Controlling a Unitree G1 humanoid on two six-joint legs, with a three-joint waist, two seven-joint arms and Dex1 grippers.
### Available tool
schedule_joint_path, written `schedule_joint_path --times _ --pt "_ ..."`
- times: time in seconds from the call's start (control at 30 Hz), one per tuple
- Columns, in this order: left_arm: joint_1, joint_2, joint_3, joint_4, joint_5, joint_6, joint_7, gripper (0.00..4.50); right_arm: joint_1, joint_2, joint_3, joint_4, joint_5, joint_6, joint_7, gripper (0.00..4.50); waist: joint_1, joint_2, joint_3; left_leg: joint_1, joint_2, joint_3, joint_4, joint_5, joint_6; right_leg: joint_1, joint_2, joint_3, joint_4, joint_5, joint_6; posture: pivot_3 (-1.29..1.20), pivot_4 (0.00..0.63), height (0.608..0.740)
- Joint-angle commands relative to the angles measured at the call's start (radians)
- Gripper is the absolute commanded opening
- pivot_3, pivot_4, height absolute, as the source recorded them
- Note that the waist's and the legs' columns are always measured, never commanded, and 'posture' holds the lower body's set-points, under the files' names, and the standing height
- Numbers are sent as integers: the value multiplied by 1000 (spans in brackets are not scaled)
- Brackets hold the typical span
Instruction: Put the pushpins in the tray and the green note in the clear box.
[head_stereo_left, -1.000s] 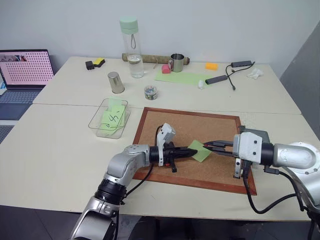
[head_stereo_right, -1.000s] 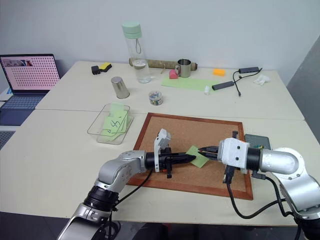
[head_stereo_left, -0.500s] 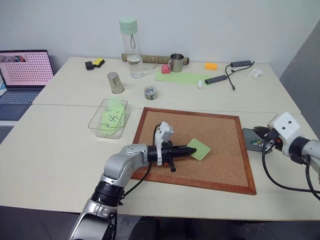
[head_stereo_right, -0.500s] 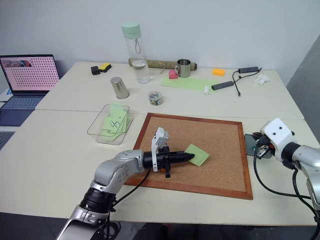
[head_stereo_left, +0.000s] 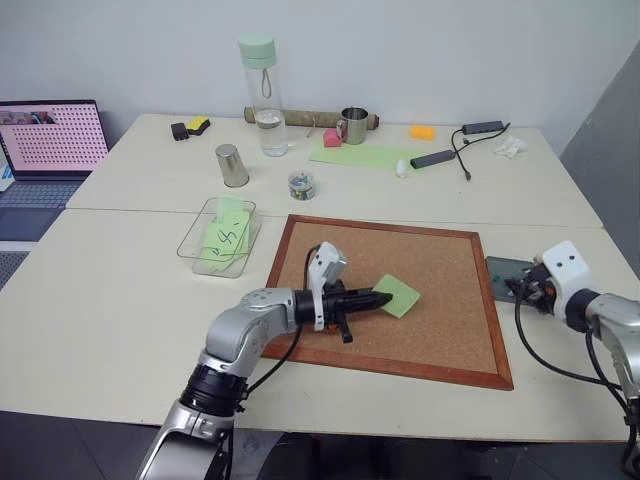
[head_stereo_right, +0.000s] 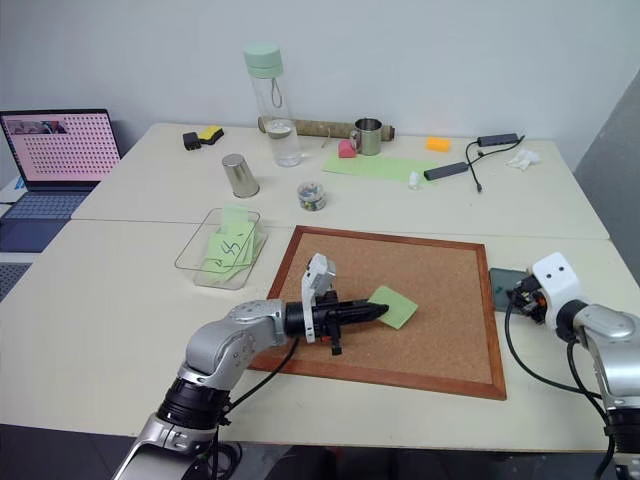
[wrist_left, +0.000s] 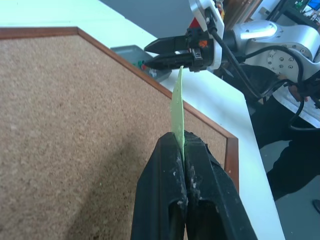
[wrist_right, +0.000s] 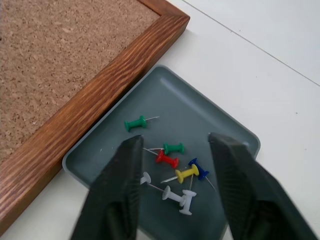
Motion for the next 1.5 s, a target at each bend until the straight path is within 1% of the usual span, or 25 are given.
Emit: schedule_joint_path --times 0.03,0.07,0.1,0.17,0.2,0.27,0.33,0.47,0.57,0.67,0.83,0.97,1.0,1.23,1.33,1.37,1.4,1.43,1.47,1.5 --pt "6 12 69 -91 -42 5 42 0 -4 -46 -70 -106 55 -11 57 3217 0 0 0 0 0 0 0 0 0 0 0 0 0 0 0 0 150 740" --pt "8 17 99 -115 -51 10 65 0 3 -67 -78 -144 72 -25 95 3427 -1 1 0 0 0 0 0 0 0 0 0 0 0 0 0 0 150 740" --pt "11 24 130 -138 -56 11 91 0 10 -88 -80 -183 88 -41 139 3516 -2 2 1 0 0 0 0 0 0 0 0 0 0 0 0 0 150 740" --pt "18 40 208 -187 -74 25 158 0 7 -122 -81 -261 119 -68 202 3516 -1 3 2 1 0 0 0 0 0 1 0 0 0 0 0 0 150 740" --pt "23 54 261 -206 -78 23 198 0 -11 -134 -77 -316 161 -64 246 3516 -2 3 2 0 0 0 0 0 0 0 0 0 0 0 0 0 150 740" --pt "30 74 323 -228 -78 21 249 0 -41 -142 -72 -383 225 -49 297 3516 -8 3 3 0 1 0 0 0 0 0 1 0 0 0 0 0 150 740" --pt "31 100 391 -220 -50 -19 308 0 -124 -133 -56 -447 336 38 318 3516 -16 3 3 0 1 0 0 0 0 0 1 0 0 0 0 0 150 740" --pt "-3 127 492 -158 -8 -87 412 0 -258 -102 -27 -491 492 183 308 3516 -17 1 3 1 1 -1 0 0 0 1 1 -1 -1 0 0 0 150 740" --pt "-37 174 531 -72 58 -148 475 0 -343 -75 30 -523 576 259 313 3516 -10 0 4 0 1 -3 0 0 0 0 1 -2 -2 1 0 0 150 740" --pt "-59 215 536 20 120 -192 519 0 -384 -57 81 -554 613 296 316 3516 -1 0 4 -2 1 -3 0 0 0 -1 1 -3 -2 1 -1 0 150 740" --pt "-75 249 539 107 152 -227 543 0 -410 -44 115 -551 618 308 312 3516 4 0 4 -6 0 -4 1 0 0 -5 -2 -4 -2 1 0 0 150 740" --pt "-86 251 539 148 142 -227 531 0 -406 -48 120 -546 607 300 314 3516 4 -1 3 -8 0 -4 1 2 -3 -7 -2 -5 -2 1 -1 0 150 740" --pt "-90 251 538 148 132 -223 518 315 -404 -50 119 -546 605 299 314 3588 3 -1 3 -9 0 -4 1 2 -3 -8 -2 -5 -1 1 -1 0 150 740" --pt "-89 269 532 136 115 -209 470 1650 -387 -60 113 -551 599 297 314 3588 2 -1 3 -9 0 -4 1 2 -3 -8 -2 -5 -1 1 -1 0 150 740" --pt "-81 278 537 120 104 -198 459 2350 -374 -67 111 -551 594 292 316 3588 2 -1 3 -9 0 -4 1 2 -3 -8 -2 -5 -1 1 -1 0 150 740" --pt "-76 282 536 112 100 -194 450 2489 -371 -70 112 -550 591 290 317 3588 2 -1 3 -9 0 -4 1 2 -3 -8 -2 -5 -1 1 -1 0 150 740" --pt "-70 287 535 99 95 -187 444 2743 -368 -72 112 -548 588 287 318 3588 2 -1 3 -9 0 -4 1 2 -3 -8 -2 -5 -1 1 -1 0 150 740" --pt "-64 290 535 88 92 -183 440 2838 -364 -73 112 -548 586 285 318 3588 2 -1 3 -9 0 -4 1 2 -3 -8 -2 -5 -1 1 -1 0 150 740" --pt "-53 300 536 68 84 -171 429 3113 -357 -75 110 -547 580 282 317 3588 2 -1 3 -9 0 -3 1 2 -3 -8 -2 -5 -1 1 -1 0 150 740" --pt "-46 308 537 55 79 -162 421 3296 -353 -76 109 -546 575 280 316 3588 2 -1 3 -9 0 -3 1 2 -3 -9 -2 -5 -1 1 -1 0 150 740"
